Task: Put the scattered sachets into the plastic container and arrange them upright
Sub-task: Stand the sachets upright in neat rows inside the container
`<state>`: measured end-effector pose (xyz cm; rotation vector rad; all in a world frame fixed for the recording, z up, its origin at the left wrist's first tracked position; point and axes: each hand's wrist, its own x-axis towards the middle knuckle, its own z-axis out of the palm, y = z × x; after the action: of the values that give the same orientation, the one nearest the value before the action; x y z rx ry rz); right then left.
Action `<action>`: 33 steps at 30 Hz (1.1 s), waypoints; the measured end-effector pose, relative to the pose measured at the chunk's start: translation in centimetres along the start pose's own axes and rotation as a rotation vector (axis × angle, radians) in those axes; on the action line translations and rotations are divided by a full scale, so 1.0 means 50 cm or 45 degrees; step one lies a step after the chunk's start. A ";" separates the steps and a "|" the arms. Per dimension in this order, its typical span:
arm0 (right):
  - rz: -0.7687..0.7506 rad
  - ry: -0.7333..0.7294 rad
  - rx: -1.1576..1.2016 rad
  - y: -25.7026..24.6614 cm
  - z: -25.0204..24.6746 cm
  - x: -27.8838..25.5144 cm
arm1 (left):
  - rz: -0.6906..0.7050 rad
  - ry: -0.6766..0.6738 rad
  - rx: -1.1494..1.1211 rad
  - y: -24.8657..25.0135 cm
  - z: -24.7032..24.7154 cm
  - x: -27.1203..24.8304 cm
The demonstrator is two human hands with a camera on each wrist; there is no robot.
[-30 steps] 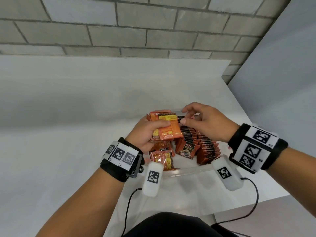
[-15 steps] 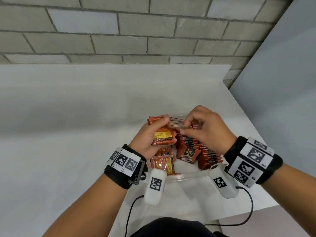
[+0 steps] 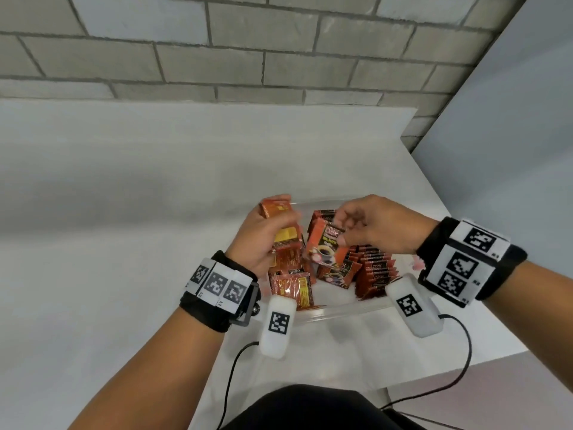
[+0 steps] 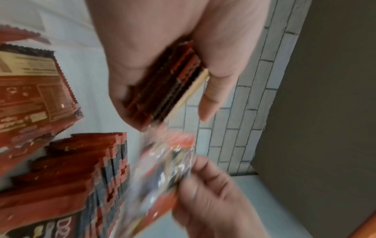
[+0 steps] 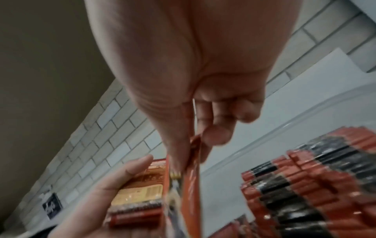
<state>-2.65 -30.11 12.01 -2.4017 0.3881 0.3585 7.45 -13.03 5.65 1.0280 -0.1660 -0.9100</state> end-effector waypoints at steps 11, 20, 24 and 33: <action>0.105 -0.328 -0.831 0.030 0.058 0.033 | -0.028 0.059 -0.111 0.006 -0.019 0.012; 0.082 -0.491 -1.162 0.028 0.074 0.041 | -0.028 0.058 -0.125 0.009 -0.020 0.011; 0.051 -0.514 -1.229 0.029 0.079 0.040 | -0.030 0.061 -0.114 0.007 -0.020 0.010; -0.072 -0.429 -1.323 0.028 0.079 0.043 | -0.031 0.079 -0.132 0.006 -0.019 0.007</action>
<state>-1.78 -28.94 7.52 -3.2291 -0.0668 1.1396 8.35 -12.61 5.28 0.9620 -0.0539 -0.8986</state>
